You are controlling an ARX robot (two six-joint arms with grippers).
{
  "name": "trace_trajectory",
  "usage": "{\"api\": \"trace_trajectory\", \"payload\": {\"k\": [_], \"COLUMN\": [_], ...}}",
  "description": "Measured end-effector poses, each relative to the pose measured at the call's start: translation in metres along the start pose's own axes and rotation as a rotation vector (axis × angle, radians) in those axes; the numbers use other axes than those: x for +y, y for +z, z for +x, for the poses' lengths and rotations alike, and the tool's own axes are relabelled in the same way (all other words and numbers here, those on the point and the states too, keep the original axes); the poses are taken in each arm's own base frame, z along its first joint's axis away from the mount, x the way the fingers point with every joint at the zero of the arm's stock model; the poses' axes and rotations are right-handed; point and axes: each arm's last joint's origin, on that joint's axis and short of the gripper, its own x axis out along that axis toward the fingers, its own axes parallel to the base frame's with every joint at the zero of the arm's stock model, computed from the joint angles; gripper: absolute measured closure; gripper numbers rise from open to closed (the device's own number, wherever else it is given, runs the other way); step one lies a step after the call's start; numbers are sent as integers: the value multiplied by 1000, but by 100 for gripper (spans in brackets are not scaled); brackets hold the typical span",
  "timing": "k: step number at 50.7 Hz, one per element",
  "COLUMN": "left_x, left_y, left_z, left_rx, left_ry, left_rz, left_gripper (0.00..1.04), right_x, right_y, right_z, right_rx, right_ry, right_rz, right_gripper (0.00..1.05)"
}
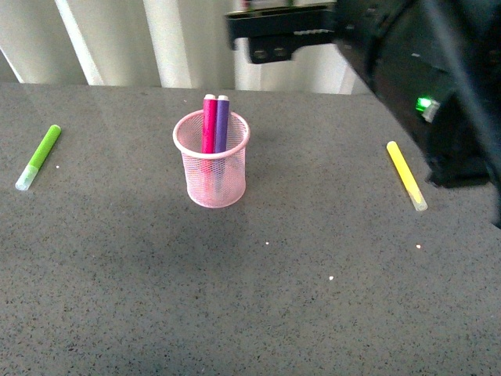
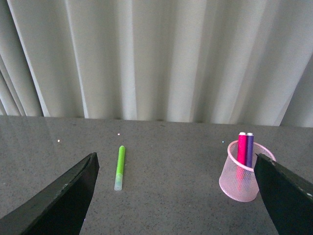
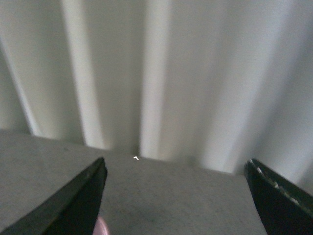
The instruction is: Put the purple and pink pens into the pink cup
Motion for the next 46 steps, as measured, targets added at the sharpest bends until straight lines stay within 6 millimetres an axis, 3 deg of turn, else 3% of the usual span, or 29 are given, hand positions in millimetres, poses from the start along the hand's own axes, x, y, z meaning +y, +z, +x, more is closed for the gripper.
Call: {"api": "trace_trajectory", "payload": {"k": [6, 11, 20, 33, 46], "left_x": [0, 0, 0, 0, 0], "left_y": [0, 0, 0, 0, 0], "left_z": [0, 0, 0, 0, 0], "left_rx": [0, 0, 0, 0, 0], "left_ry": [2, 1, 2, 1, 1], "left_rz": [0, 0, 0, 0, 0], "left_gripper": [7, 7, 7, 7, 7], "right_x": [-47, -70, -107, -131, -143], "right_y": [3, 2, -3, -4, -3], "right_z": [-32, -52, -95, -129, -153], "right_rx": [-3, -1, 11, 13, 9], "right_ry": [-93, -108, -101, -108, -111], "right_rz": [19, 26, 26, 32, 34], "right_gripper": [47, 63, 102, 101, 101]}}
